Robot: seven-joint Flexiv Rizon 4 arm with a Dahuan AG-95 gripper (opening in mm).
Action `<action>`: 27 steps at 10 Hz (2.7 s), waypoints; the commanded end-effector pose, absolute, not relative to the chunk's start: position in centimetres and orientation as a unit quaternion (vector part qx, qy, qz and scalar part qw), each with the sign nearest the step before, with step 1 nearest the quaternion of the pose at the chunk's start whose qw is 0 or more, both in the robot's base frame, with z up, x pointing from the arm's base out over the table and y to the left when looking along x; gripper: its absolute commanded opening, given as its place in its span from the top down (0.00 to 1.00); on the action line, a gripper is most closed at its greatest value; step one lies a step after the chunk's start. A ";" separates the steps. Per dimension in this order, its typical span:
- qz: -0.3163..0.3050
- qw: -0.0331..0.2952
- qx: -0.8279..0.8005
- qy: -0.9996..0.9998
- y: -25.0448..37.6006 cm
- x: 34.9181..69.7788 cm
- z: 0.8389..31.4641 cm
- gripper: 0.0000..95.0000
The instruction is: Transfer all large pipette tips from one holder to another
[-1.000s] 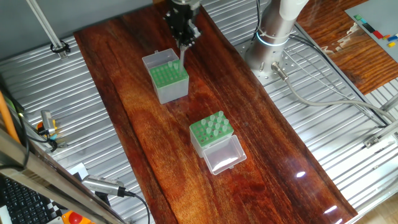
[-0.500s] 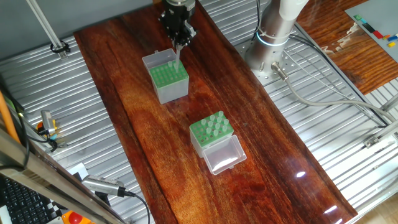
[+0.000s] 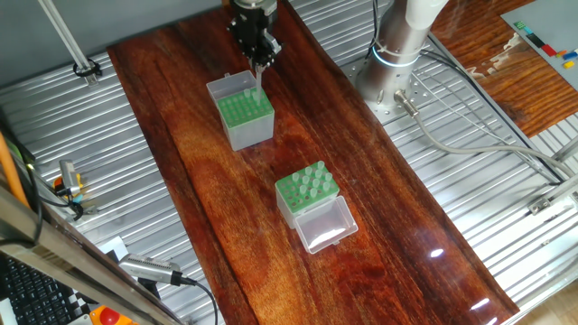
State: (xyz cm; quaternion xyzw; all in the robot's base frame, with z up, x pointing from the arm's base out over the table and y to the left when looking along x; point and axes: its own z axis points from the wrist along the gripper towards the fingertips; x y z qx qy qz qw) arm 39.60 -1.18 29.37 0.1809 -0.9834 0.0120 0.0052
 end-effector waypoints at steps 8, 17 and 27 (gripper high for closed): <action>0.010 -0.002 0.190 -0.982 -1.7 39.4 28.2 1.00; 0.010 -0.006 0.204 -0.979 -2.0 39.4 25.8 0.80; 0.009 -0.006 0.210 -0.978 -2.0 39.4 25.7 0.60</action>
